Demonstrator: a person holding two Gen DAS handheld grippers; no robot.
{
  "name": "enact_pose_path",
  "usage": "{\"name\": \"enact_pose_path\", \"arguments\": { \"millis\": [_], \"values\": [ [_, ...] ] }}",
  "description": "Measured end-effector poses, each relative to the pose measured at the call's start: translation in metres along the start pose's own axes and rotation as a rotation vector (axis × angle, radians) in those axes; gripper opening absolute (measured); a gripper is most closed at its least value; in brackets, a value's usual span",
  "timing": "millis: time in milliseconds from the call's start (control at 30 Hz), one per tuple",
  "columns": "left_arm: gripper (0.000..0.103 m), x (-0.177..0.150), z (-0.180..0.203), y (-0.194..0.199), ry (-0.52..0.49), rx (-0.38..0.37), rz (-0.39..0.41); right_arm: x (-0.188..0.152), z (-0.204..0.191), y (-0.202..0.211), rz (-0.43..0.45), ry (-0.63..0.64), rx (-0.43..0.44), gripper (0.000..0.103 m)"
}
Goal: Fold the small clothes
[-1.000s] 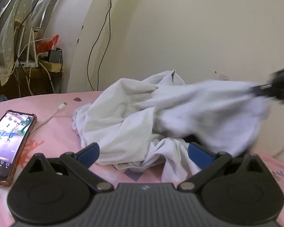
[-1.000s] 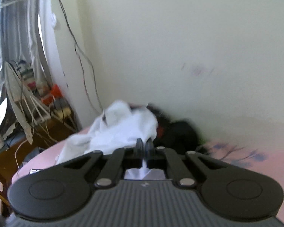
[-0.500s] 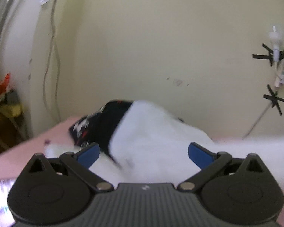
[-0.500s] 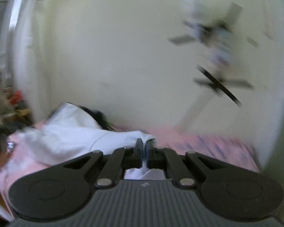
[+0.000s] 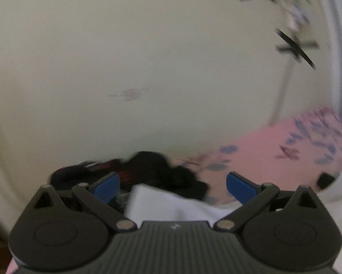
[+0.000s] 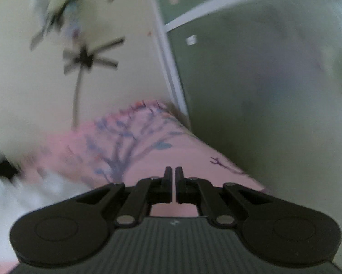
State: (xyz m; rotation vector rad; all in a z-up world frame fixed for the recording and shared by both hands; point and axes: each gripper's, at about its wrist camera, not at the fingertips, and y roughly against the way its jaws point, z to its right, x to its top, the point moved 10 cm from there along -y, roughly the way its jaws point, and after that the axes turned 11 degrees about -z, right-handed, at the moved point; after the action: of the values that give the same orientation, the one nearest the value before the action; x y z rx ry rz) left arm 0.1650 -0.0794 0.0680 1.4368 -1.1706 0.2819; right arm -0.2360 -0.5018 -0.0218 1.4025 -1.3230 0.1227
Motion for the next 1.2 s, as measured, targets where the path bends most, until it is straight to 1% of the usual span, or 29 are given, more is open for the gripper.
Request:
{"name": "enact_pose_path", "arguments": {
  "millis": [33, 67, 100, 133, 167, 200, 233, 267, 300, 400, 433, 467, 500, 533, 567, 600, 667, 733, 833, 900, 967, 1033, 1100, 1200],
  "values": [
    [0.103, 0.000, 0.015, -0.010, -0.039, -0.024, -0.018, 0.001, 0.001, 0.003, 0.006, -0.019, 0.048, 0.000],
    [0.103, -0.001, 0.031, -0.021, -0.080, -0.057, -0.041, 0.001, -0.002, 0.004, 0.009, -0.006, 0.075, 0.000],
    [0.103, -0.004, 0.046, -0.030, -0.121, -0.092, -0.066, -0.001, -0.005, 0.005, 0.006, 0.023, 0.084, 0.000],
    [0.103, -0.008, 0.061, -0.040, -0.169, -0.119, -0.093, -0.003, -0.012, 0.004, -0.004, 0.056, 0.095, 0.020],
    [0.103, -0.013, 0.073, -0.047, -0.208, -0.135, -0.109, -0.006, -0.019, 0.002, -0.020, 0.082, 0.114, 0.055],
    [0.103, -0.018, 0.084, -0.054, -0.242, -0.151, -0.123, -0.010, -0.024, 0.001, -0.032, 0.094, 0.117, 0.071],
    [0.103, -0.024, 0.094, -0.061, -0.268, -0.170, -0.140, -0.015, -0.029, 0.002, -0.029, 0.108, 0.132, 0.076],
    [0.103, -0.028, 0.101, -0.067, -0.279, -0.184, -0.156, -0.016, -0.037, -0.003, -0.029, 0.121, 0.161, 0.076],
    [0.103, -0.033, 0.107, -0.073, -0.283, -0.197, -0.172, -0.019, -0.047, -0.012, -0.049, 0.132, 0.182, 0.076],
    [0.102, -0.047, 0.123, -0.091, -0.294, -0.225, -0.225, -0.025, -0.065, -0.034, -0.093, 0.146, 0.217, 0.076],
    [0.101, -0.052, 0.127, -0.096, -0.299, -0.221, -0.240, -0.026, -0.071, -0.040, -0.103, 0.151, 0.233, 0.076],
    [0.095, -0.052, 0.127, -0.094, -0.284, -0.225, -0.221, -0.025, -0.077, -0.041, -0.111, 0.158, 0.251, 0.076],
    [0.067, -0.053, 0.125, -0.092, -0.278, -0.242, -0.219, -0.025, -0.084, -0.045, -0.121, 0.169, 0.274, 0.076],
    [0.032, -0.053, 0.126, -0.092, -0.265, -0.268, -0.230, -0.025, -0.092, -0.050, -0.135, 0.186, 0.295, 0.076],
    [0.013, -0.053, 0.126, -0.089, -0.246, -0.288, -0.247, -0.026, -0.099, -0.054, -0.149, 0.208, 0.307, 0.076],
    [0.007, -0.054, 0.124, -0.085, -0.226, -0.294, -0.251, -0.028, -0.107, -0.060, -0.166, 0.237, 0.315, 0.076],
    [0.007, -0.049, 0.119, -0.071, -0.206, -0.270, -0.189, -0.033, -0.123, -0.072, -0.200, 0.296, 0.331, 0.076],
    [0.007, -0.042, 0.111, -0.047, -0.171, -0.265, -0.102, -0.036, -0.135, -0.083, -0.219, 0.334, 0.328, 0.076],
    [0.007, -0.029, 0.090, 0.011, -0.098, -0.279, 0.047, -0.030, -0.151, -0.086, -0.201, 0.356, 0.360, 0.076],
    [0.007, -0.025, 0.076, 0.052, -0.082, -0.260, 0.147, -0.025, -0.165, -0.085, -0.186, 0.368, 0.403, 0.076],
    [0.007, -0.027, 0.064, 0.088, -0.082, -0.217, 0.228, -0.023, -0.180, -0.086, -0.182, 0.400, 0.429, 0.076],
    [0.007, -0.035, 0.054, 0.117, -0.073, -0.185, 0.275, -0.027, -0.196, -0.091, -0.200, 0.443, 0.450, 0.076],
    [0.007, -0.049, 0.047, 0.138, -0.058, -0.173, 0.298, -0.040, -0.212, -0.090, -0.235, 0.488, 0.489, 0.076],
    [0.007, -0.087, 0.044, 0.163, -0.036, -0.175, 0.302, -0.068, -0.235, -0.079, -0.277, 0.603, 0.546, 0.076]
  ]
}}
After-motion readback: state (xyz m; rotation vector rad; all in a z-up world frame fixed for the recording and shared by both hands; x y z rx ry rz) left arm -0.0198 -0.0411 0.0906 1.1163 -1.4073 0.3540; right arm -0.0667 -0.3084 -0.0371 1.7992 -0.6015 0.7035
